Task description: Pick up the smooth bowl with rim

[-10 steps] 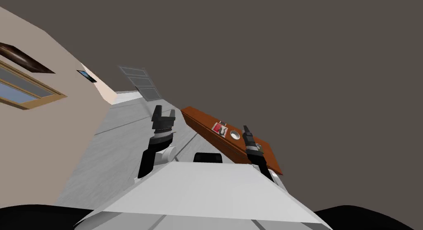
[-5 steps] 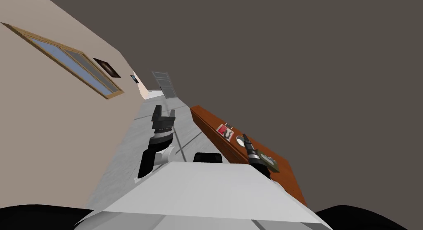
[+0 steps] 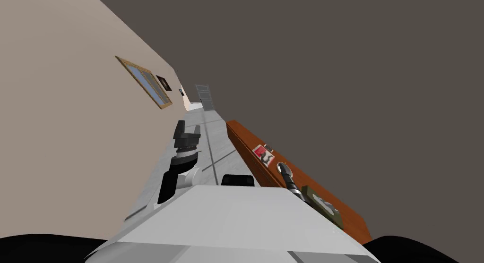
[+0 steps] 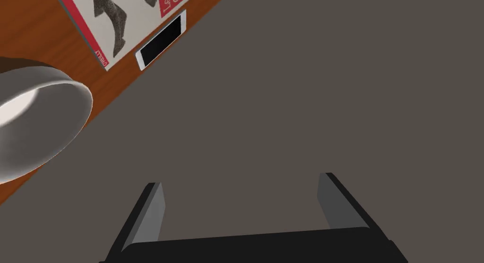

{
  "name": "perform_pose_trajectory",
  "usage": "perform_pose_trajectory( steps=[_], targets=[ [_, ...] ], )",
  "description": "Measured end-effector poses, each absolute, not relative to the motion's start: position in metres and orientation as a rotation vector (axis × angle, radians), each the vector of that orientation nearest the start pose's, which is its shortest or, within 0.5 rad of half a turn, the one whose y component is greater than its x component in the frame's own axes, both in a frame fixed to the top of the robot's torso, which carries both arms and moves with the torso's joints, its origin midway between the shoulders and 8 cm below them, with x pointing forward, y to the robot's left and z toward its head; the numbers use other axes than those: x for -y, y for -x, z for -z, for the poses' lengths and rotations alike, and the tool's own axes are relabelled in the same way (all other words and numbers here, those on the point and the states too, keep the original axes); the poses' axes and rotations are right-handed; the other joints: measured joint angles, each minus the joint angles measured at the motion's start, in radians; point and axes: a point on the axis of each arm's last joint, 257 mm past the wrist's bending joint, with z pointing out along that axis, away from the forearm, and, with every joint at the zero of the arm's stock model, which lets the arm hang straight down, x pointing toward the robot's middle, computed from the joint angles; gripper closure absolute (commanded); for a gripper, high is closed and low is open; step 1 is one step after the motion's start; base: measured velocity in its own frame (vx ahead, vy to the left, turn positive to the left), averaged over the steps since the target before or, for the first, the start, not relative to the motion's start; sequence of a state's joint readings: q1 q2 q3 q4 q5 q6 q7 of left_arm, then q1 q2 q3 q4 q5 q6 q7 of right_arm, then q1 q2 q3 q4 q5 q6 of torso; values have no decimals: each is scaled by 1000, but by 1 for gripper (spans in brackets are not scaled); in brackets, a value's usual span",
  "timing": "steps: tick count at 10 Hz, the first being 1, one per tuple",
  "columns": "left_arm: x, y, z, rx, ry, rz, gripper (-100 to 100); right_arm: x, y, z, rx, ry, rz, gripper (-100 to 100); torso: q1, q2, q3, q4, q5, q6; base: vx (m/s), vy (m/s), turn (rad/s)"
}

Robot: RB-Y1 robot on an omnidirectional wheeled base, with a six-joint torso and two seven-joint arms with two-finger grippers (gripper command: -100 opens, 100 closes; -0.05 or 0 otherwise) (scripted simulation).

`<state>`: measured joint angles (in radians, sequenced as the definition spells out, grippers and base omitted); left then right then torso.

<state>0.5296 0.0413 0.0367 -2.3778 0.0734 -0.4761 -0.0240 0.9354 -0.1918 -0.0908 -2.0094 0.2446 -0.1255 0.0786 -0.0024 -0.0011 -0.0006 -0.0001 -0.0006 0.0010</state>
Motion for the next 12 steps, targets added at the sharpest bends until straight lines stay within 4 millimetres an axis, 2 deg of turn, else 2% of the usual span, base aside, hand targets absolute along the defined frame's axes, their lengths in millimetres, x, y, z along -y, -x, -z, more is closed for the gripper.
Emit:
perform_pose_trajectory(
  steps=[2, 3, 4, 6, 7, 8, 9, 11, 12],
  targets=[
    [-292, -323, -55, -575, 619, 1296, 0, 404, -207, 358, -1691, -1094, -345, -100, -1, 0, 0, 0, 0, 0, -8, -31, 370],
    [-292, -323, -55, -576, 619, 1296, 0, 407, -193, 371, -1728, -1109, -309, -100, -1, 0, 0, 0, 0, 0, -11, -23, 435],
    [-292, -323, -55, -576, 619, 1296, 0, 409, -169, 385, -1779, -1124, -262, -100, 0, 0, 0, 0, 0, 0, -10, -24, 230],
    [-292, -323, -55, -576, 619, 1296, 0, 418, -141, 408, -1849, -1140, -195, -100, 0, 0, 0, 0, 0, 0, -11, -25, 367],
    [-292, -323, -55, -576, 619, 1296, 0, 422, -114, 426, -1911, -1155, -138, -100, -1, 0, 0, 0, 0, 0, -11, -28, 364],
    [-292, -323, -55, -576, 619, 1296, 0, 420, -99, 436, -1943, -1165, -107, -100, -1, 0, 0, 0, 0, 0, -6, -20, 385],
    [-292, -323, -55, -576, 619, 1296, 0, 422, -76, 444, -1992, -1174, -63, -100, 0, 0, 0, 0, 0, 0, -6, -20, 274],
    [-292, -323, -55, -576, 619, 1296, 0, 428, -48, 463, -2059, -1188, -1, -100, -1, -1, 0, 0, 0, 0, -11, -25, 408],
    [-292, -323, -55, -576, 619, 1296, 0, 429, -22, 474, -2117, -1200, 52, -100, -1, 0, 0, 0, 0, 0, -14, -26, 321]
  ],
)
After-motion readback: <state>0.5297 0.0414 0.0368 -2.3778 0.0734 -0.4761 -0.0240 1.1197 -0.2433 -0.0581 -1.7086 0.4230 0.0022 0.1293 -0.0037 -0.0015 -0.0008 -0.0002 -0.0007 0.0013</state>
